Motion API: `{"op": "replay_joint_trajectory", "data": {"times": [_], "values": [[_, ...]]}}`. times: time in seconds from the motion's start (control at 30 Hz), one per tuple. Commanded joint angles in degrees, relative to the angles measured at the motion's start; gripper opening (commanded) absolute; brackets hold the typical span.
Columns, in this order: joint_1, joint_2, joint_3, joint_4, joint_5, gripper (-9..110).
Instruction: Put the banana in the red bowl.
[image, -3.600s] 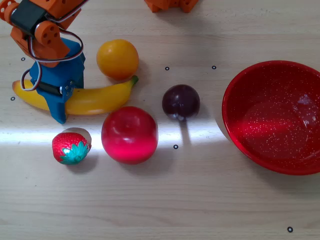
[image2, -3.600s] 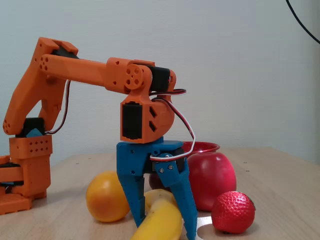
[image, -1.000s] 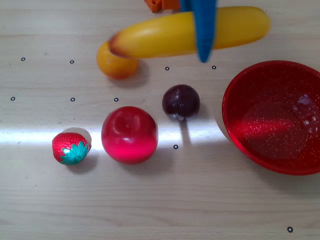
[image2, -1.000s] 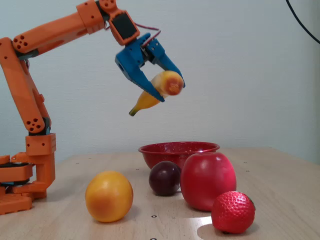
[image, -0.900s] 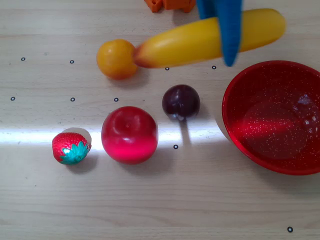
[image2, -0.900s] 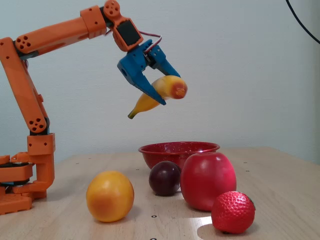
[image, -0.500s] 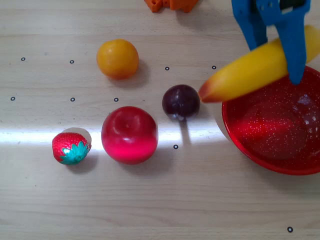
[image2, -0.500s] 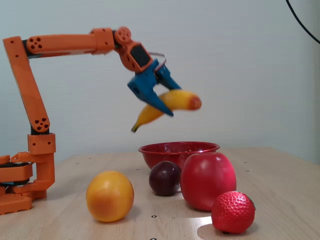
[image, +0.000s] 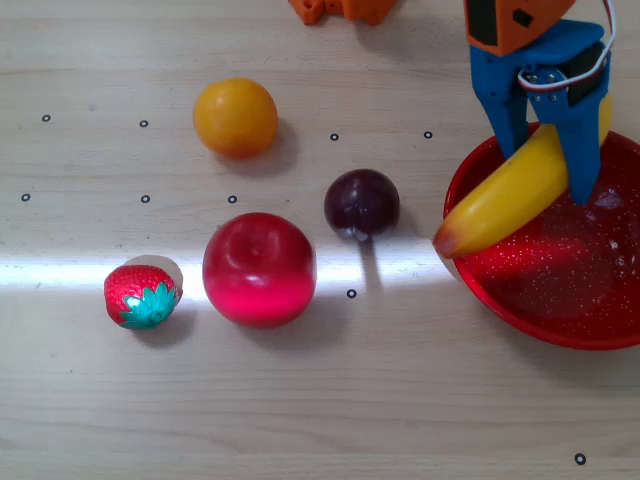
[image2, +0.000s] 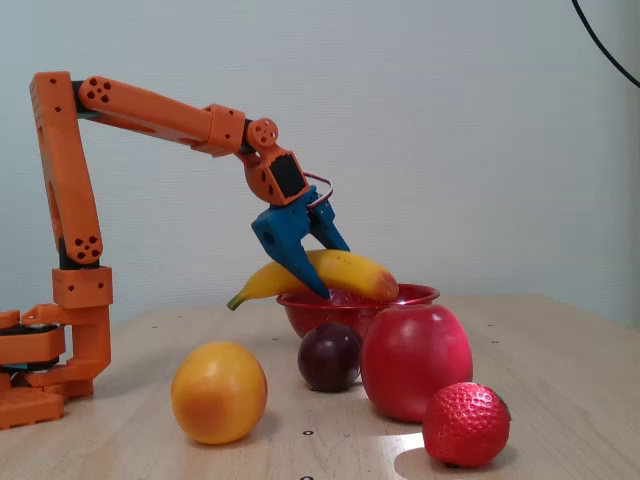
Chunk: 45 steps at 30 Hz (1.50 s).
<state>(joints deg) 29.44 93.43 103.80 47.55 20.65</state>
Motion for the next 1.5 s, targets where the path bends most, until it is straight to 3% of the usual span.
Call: {"op": "replay_joint_trajectory", "data": {"times": [0.0, 0.23, 0.5, 0.7, 0.9, 1.2, 1.47], "values": [[0.53, 2.37, -0.79, -4.57, 2.29, 17], [-0.79, 1.49, 1.32, -11.87, 3.25, 27], [-2.99, 2.72, -8.17, -0.70, -3.96, 29], [-5.36, 5.71, -16.79, 10.81, -9.58, 18], [-9.40, 9.49, -20.74, 16.88, -12.92, 0], [-18.90, 18.19, -14.24, 16.52, -14.68, 0], [-26.89, 34.63, 3.96, 9.32, -12.83, 0]]}}
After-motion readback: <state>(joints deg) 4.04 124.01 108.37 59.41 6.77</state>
